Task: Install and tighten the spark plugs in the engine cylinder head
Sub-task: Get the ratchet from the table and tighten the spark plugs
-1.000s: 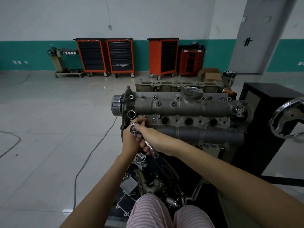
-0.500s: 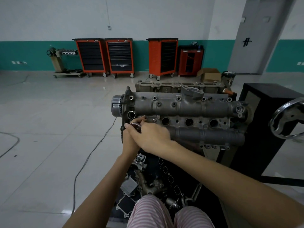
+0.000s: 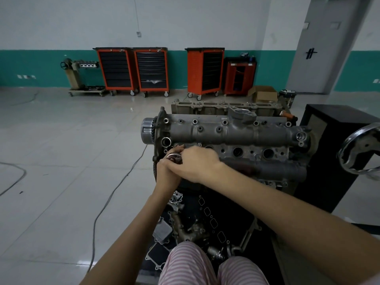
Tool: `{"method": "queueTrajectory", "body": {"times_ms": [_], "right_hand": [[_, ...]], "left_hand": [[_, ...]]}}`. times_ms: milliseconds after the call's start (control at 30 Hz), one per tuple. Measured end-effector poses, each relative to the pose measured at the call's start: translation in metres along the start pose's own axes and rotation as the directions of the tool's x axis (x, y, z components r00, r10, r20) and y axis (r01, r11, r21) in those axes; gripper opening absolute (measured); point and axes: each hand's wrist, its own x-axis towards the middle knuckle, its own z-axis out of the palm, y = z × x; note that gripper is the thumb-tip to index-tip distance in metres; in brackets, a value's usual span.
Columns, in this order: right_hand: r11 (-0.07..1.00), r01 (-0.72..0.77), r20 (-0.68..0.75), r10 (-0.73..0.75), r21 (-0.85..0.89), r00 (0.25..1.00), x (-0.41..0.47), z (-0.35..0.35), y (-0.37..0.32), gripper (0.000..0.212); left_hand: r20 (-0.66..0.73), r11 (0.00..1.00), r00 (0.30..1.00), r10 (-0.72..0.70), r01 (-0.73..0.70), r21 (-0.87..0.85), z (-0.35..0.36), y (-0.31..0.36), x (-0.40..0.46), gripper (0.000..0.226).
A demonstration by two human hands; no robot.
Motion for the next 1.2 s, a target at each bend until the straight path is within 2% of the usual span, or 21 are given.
{"method": "queueTrajectory", "body": {"times_ms": [67,133,233,300,333,400,467,533,600,667,700,767,867,967,1000,1033,1067,1100,1133,1167,1200], "right_hand": [[0.97,0.055,-0.002,-0.057,-0.236,0.998,0.008,-0.012,-0.006,0.076],[0.959,0.037,-0.024,-0.046,-0.28,0.999,0.008,-0.013,-0.011,0.076],[0.994,-0.04,-0.185,0.022,-0.097,0.983,-0.007,0.005,-0.012,0.072],[0.975,-0.143,-0.107,0.163,0.169,0.981,-0.016,0.017,-0.013,0.078],[0.903,-0.204,0.033,0.207,0.379,0.978,-0.016,0.022,-0.016,0.08],[0.625,-0.328,0.272,0.188,0.709,0.944,-0.015,0.028,-0.02,0.077],[0.398,-0.365,0.337,0.142,0.841,0.931,-0.017,0.037,-0.021,0.066],[0.382,-0.373,0.35,0.133,0.846,0.927,-0.02,0.038,-0.016,0.058],[0.647,-0.269,0.242,0.133,0.713,0.961,-0.022,0.03,-0.008,0.064],[0.941,-0.072,0.048,0.059,0.331,0.997,-0.02,0.012,0.0,0.064],[0.993,0.024,-0.025,-0.021,0.115,0.999,-0.015,0.001,0.003,0.063],[0.972,0.142,-0.05,-0.153,-0.185,0.987,0.0,-0.018,0.004,0.065],[0.934,0.186,-0.02,-0.202,-0.304,0.979,0.009,-0.024,0.002,0.066],[0.99,0.093,-0.137,-0.107,-0.105,0.985,-0.007,-0.002,0.003,0.065],[0.997,0.006,-0.065,-0.001,0.08,0.998,-0.013,0.005,0.001,0.066],[0.931,-0.12,0.097,0.092,0.344,0.991,-0.016,0.012,-0.003,0.065],[0.748,-0.281,0.296,0.119,0.601,0.948,-0.018,0.016,-0.008,0.061],[0.531,-0.422,0.445,0.092,0.735,0.891,-0.019,0.019,-0.013,0.056],[0.4,-0.494,0.518,0.055,0.772,0.854,-0.019,0.022,-0.015,0.054],[0.389,-0.501,0.529,0.042,0.773,0.848,-0.018,0.023,-0.015,0.057],[0.48,-0.461,0.494,0.067,0.746,0.867,-0.016,0.021,-0.015,0.062]], "left_hand": [[-0.031,0.999,0.999,-0.019,0.02,0.025,0.002,-0.007,0.003,0.017],[-0.044,0.996,0.999,-0.032,0.035,0.079,0.002,-0.009,0.003,0.015],[-0.087,0.998,0.996,-0.033,0.038,0.058,0.005,-0.009,0.0,0.02],[-0.088,0.996,0.992,-0.093,0.093,-0.012,0.007,-0.006,-0.002,0.018],[-0.055,0.993,0.994,-0.093,0.088,-0.082,0.007,-0.003,-0.003,0.02],[-0.078,0.997,0.996,-0.034,0.028,-0.077,0.005,-0.007,-0.001,0.03],[-0.084,0.997,0.996,-0.013,0.007,-0.073,0.002,-0.01,0.0,0.031],[-0.061,0.994,0.998,-0.024,0.018,-0.105,0.002,-0.01,-0.001,0.035],[-0.053,0.998,0.998,-0.016,0.012,-0.064,0.003,-0.009,-0.001,0.028],[-0.046,1.0,0.999,0.014,-0.014,-0.003,0.004,-0.009,0.0,0.021],[-0.051,0.999,0.998,0.028,-0.027,0.03,0.004,-0.009,0.002,0.028],[-0.057,0.997,0.998,0.02,-0.015,0.076,0.004,-0.009,0.002,0.032],[-0.069,0.993,0.998,0.006,0.002,0.115,0.003,-0.007,0.001,0.026],[-0.015,0.991,0.998,0.067,-0.064,0.118,0.0,-0.003,0.002,0.028],[0.008,0.995,0.998,0.058,-0.058,0.086,-0.001,-0.002,0.002,0.026],[0.027,0.999,0.999,0.038,-0.038,0.028,-0.003,-0.003,0.003,0.021],[0.046,1.0,0.999,0.008,-0.007,-0.01,-0.005,-0.002,0.004,0.017],[0.072,0.999,0.997,-0.018,0.021,-0.043,-0.008,-0.003,0.006,0.019],[0.09,0.999,0.996,-0.028,0.032,-0.041,-0.01,-0.002,0.006,0.021],[0.107,0.999,0.994,-0.026,0.03,-0.028,-0.012,-0.002,0.008,0.024],[0.116,1.0,0.993,-0.024,0.024,-0.002,-0.014,-0.001,0.009,0.027]]}}
